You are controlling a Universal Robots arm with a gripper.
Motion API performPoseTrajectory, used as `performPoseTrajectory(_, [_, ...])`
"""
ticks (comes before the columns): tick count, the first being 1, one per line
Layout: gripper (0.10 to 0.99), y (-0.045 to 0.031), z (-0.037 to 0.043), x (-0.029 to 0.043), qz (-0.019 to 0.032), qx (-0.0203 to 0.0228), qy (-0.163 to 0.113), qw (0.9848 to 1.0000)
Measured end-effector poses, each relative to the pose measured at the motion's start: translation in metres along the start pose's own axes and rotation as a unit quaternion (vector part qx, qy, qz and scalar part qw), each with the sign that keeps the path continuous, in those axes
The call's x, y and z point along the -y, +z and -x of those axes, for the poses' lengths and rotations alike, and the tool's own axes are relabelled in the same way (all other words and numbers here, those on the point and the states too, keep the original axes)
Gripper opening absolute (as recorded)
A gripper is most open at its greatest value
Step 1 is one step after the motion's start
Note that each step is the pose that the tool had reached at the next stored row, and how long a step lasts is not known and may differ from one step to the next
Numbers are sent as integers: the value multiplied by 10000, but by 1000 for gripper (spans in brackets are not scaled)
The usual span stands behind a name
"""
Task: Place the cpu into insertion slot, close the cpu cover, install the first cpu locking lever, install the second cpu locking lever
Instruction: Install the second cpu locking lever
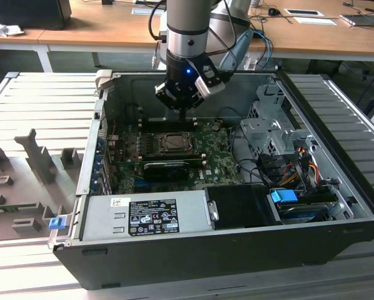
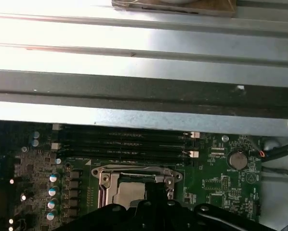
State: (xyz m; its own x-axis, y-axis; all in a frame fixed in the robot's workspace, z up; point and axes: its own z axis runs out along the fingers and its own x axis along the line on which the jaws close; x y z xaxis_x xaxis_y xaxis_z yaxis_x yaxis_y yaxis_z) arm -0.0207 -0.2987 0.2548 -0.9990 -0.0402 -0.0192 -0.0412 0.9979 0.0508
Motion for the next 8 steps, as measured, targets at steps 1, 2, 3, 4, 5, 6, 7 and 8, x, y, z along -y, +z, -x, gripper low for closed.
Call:
performPoseTrajectory(1, [106,-9,0,1,-2,0,23,10000])
performPoseTrajectory(2, [106,-49,-1,-1,-1,2,35,10000])
performPoseTrajectory(3, [106,-104,0,-4,-1,2,36,10000])
performPoseTrajectory(4, [106,-150,1,-6,-1,2,36,10000])
performPoseTrajectory(5, [106,-204,1,-8,-1,2,37,10000])
performPoseTrajectory(6, [106,-243,2,-10,-1,2,39,10000])
performPoseTrajectory(7, [106,-270,1,-2,-1,2,42,10000])
performPoseTrajectory(8, [106,-271,0,11,0,3,43,10000])
